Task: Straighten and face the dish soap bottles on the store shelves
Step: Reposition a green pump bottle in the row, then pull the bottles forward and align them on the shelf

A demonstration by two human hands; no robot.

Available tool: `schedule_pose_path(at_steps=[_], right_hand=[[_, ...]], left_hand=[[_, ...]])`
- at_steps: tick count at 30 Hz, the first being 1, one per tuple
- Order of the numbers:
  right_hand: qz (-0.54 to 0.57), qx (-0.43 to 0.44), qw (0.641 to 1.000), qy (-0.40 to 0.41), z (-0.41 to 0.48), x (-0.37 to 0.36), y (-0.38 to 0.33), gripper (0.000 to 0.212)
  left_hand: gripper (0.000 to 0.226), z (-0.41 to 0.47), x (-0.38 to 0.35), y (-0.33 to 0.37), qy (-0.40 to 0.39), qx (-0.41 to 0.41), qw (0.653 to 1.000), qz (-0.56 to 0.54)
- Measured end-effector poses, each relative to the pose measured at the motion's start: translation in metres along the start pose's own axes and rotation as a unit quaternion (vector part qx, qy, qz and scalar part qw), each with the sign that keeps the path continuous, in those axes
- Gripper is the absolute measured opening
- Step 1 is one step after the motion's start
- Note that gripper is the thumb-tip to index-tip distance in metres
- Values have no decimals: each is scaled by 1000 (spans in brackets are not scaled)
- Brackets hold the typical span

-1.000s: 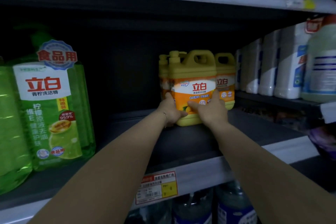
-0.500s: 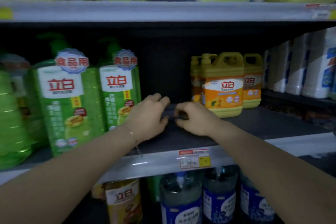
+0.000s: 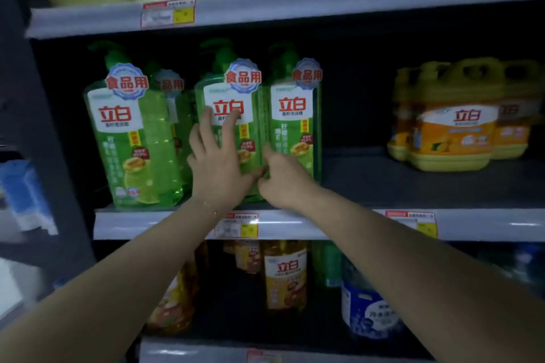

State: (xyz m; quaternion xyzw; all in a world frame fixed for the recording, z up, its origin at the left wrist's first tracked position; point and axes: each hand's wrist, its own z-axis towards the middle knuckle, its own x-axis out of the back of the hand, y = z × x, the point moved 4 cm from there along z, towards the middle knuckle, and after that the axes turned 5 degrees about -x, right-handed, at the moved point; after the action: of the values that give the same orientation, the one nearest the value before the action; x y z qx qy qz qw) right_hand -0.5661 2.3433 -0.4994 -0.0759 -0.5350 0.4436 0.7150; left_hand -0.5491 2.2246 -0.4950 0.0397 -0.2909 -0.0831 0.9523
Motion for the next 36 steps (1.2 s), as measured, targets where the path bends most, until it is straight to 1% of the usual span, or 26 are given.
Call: schedule_pose_path(at_steps=[2,4,6,8,10,12,14,16,18,20,22,24,26,28,30,33,35,36], right_hand=[[24,-21,999,-9,2,-3,3,73],[65,-41,996,-49,-1,-4,11,83],[67,-48,994,-73,-8,-3,16,86],[33,-26,997,-57,-16,2,17,79],[-20,15,1000,-7,-30,10,13,65],[-64,66,994,56,-46,17,7,49],[-80,124,983,106,-65,16,0,36],[-85,168,973,133,-87,10,-4,27],[-108,189,967,133,-106,0,-4,24],[-145,197,962,122,-121,-11,1,23],[-171,202,959,103,-135,-23,9,21],[-186,197,960,75,-145,-37,22,20],[-195,171,965,42,-149,-51,41,20],[-191,124,973,13,-149,-66,61,19],[-165,69,984,-8,-145,-82,81,25],[-81,-47,995,-32,-131,-109,113,44],[13,-135,990,-38,-118,-127,134,56],[58,-174,983,-33,-112,-134,144,58]], left_hand=[[105,3,2,0,11,4,1000,-10],[106,2,3,-1,12,13,1000,3],[108,-2,4,0,3,15,1000,16],[106,-8,7,-1,-12,13,1000,10],[100,-17,10,-4,-28,6,1000,0],[90,-29,16,-8,-29,-13,999,-17],[83,-45,24,-8,-17,-48,998,-34],[77,-65,32,-3,-8,-105,994,-22],[66,-87,37,7,-8,-168,986,-10],[54,-111,37,15,-26,-214,976,-13],[45,-136,33,19,-48,-241,969,-19],[42,-161,22,16,-74,-245,967,-16],[47,-180,7,10,-111,-219,969,-16],[53,-192,-13,2,-179,-161,970,-43],[59,-199,-39,-7,-256,-91,960,-72],[68,-203,-80,-18,-338,12,931,-134],[77,-204,-111,-26,-374,83,904,-192],[83,-204,-126,-30,-390,123,885,-224]])
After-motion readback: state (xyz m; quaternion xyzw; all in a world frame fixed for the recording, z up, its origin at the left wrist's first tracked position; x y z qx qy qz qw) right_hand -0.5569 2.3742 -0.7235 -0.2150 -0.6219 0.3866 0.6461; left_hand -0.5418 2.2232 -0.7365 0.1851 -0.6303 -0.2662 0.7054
